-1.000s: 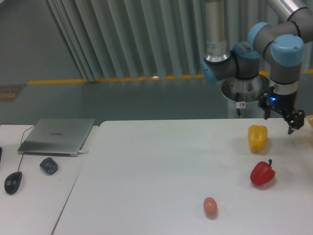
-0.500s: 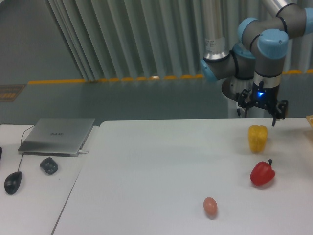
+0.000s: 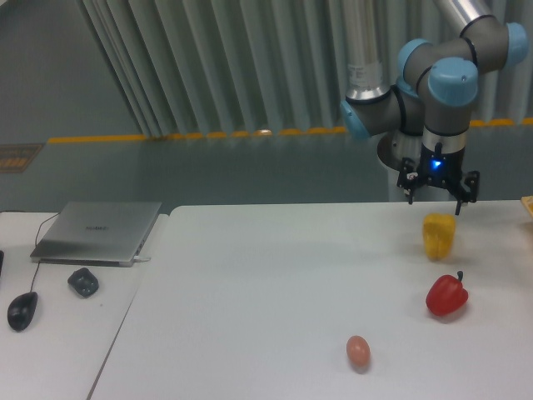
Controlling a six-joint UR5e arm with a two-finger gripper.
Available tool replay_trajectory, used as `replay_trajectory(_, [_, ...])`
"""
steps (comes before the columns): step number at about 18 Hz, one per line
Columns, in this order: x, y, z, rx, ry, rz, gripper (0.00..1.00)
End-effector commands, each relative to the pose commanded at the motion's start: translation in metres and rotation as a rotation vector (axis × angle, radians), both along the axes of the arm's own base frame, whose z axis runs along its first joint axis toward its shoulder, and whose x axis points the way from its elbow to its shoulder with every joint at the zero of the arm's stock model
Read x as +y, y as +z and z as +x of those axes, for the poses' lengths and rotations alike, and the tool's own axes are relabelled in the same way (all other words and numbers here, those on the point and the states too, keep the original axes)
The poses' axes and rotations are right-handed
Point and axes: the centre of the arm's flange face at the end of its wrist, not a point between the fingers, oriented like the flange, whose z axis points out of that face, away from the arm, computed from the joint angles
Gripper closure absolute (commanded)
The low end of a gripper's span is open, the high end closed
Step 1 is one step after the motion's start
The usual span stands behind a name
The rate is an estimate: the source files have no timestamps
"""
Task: Place the yellow pepper in a basket
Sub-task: 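Move the open gripper over the yellow bell pepper, then lower the open gripper around the yellow pepper's stem end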
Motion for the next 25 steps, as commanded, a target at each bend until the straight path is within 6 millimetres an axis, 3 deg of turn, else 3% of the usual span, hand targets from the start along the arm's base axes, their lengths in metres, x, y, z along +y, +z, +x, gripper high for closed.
replay_trajectory(10, [-0.006, -0.006, -0.023, 0.009, 0.072, -0.004, 0.00])
replay_trajectory(19, [-0.007, -0.018, -0.020, 0.010, 0.137, -0.052, 0.00])
replay_trajectory(25, [0.003, -0.035, -0.017, -0.018, 0.136, -0.079, 0.00])
